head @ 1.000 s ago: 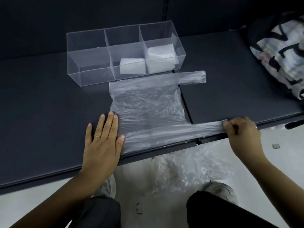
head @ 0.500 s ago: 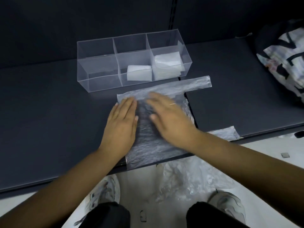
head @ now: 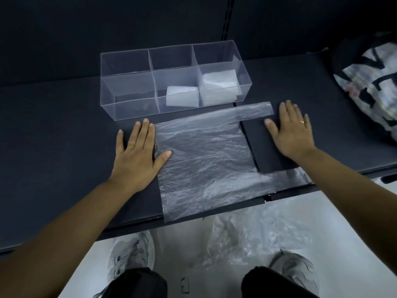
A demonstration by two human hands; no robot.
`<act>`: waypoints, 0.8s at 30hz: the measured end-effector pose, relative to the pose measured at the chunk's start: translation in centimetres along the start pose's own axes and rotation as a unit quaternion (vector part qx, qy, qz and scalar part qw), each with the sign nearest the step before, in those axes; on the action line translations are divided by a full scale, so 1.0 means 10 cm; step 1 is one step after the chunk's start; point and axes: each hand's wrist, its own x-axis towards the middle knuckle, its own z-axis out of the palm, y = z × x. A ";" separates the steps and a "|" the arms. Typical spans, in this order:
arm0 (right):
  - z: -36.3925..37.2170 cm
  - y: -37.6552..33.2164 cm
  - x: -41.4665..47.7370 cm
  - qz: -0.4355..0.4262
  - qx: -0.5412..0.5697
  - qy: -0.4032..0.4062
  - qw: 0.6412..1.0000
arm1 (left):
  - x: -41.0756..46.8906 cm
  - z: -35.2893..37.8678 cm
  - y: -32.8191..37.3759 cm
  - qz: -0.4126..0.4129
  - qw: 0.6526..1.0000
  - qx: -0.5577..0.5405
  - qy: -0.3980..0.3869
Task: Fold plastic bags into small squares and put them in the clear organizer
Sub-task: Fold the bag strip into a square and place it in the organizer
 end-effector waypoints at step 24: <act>-0.08 0.21 -1.00 -0.025 0.049 0.041 0.998 | -0.78 -0.02 0.42 0.164 0.984 -0.029 0.060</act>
